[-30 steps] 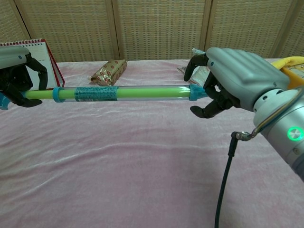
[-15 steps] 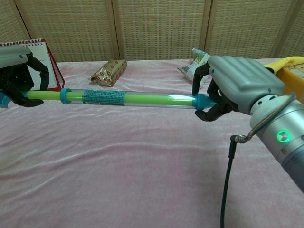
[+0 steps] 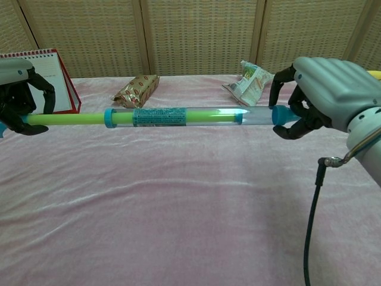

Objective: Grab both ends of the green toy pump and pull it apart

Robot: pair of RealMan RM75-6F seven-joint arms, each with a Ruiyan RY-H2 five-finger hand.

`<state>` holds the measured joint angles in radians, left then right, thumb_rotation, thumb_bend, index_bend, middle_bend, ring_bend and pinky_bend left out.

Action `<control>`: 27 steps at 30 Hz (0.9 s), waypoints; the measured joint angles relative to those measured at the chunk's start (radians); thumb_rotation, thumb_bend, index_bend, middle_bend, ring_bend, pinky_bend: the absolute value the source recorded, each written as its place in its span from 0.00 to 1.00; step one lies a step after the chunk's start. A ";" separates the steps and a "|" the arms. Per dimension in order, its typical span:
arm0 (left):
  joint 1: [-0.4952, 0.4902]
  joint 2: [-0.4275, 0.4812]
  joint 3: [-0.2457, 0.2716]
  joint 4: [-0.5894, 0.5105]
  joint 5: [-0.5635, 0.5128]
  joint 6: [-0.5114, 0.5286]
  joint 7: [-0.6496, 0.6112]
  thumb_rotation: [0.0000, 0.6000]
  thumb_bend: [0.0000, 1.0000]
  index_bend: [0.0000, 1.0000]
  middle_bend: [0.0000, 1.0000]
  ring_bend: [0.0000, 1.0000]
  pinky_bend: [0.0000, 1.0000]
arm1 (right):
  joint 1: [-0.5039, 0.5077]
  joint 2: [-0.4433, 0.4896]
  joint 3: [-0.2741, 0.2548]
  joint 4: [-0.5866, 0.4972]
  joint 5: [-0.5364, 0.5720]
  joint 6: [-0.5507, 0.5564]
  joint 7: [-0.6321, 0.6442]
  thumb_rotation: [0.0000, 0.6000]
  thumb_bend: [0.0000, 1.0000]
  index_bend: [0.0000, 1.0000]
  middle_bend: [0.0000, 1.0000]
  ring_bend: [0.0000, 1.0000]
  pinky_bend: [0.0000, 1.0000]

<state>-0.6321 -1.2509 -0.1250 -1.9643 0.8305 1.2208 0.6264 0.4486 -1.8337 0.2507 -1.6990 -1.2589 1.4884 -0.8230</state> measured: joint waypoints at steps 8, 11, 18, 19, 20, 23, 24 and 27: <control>0.014 0.003 0.028 0.048 -0.004 -0.006 -0.003 1.00 0.67 0.85 0.94 0.85 0.81 | -0.042 0.078 0.005 0.018 0.029 -0.002 0.098 1.00 0.47 0.76 1.00 1.00 0.69; 0.021 0.003 0.035 0.069 -0.004 -0.011 -0.016 1.00 0.67 0.85 0.94 0.85 0.81 | -0.055 0.110 0.010 0.030 0.038 -0.003 0.131 1.00 0.47 0.76 1.00 1.00 0.69; 0.036 0.010 0.042 0.110 0.001 -0.029 -0.058 1.00 0.67 0.85 0.94 0.85 0.81 | -0.075 0.169 0.028 0.065 0.061 -0.013 0.188 1.00 0.47 0.76 1.00 1.00 0.69; 0.038 0.013 0.043 0.117 0.001 -0.033 -0.063 1.00 0.67 0.85 0.94 0.85 0.81 | -0.077 0.175 0.030 0.070 0.065 -0.015 0.196 1.00 0.47 0.76 1.00 1.00 0.69; 0.039 0.015 0.043 0.120 0.003 -0.036 -0.069 1.00 0.67 0.85 0.94 0.85 0.81 | -0.078 0.178 0.031 0.075 0.067 -0.017 0.204 1.00 0.47 0.76 1.00 1.00 0.69; 0.045 0.027 0.044 0.130 0.010 -0.045 -0.084 1.00 0.67 0.85 0.94 0.85 0.81 | -0.081 0.189 0.033 0.094 0.076 -0.024 0.226 1.00 0.47 0.75 1.00 1.00 0.69; 0.046 0.029 0.045 0.131 0.011 -0.046 -0.087 1.00 0.67 0.85 0.94 0.85 0.81 | -0.082 0.191 0.033 0.098 0.077 -0.026 0.229 1.00 0.47 0.75 1.00 1.00 0.69; 0.051 0.035 0.044 0.135 0.013 -0.047 -0.095 1.00 0.67 0.85 0.94 0.85 0.81 | -0.084 0.199 0.034 0.107 0.083 -0.028 0.239 1.00 0.47 0.75 1.00 1.00 0.69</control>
<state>-0.5808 -1.2154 -0.0810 -1.8290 0.8433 1.1742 0.5310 0.3649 -1.6344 0.2852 -1.5922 -1.1761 1.4600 -0.5838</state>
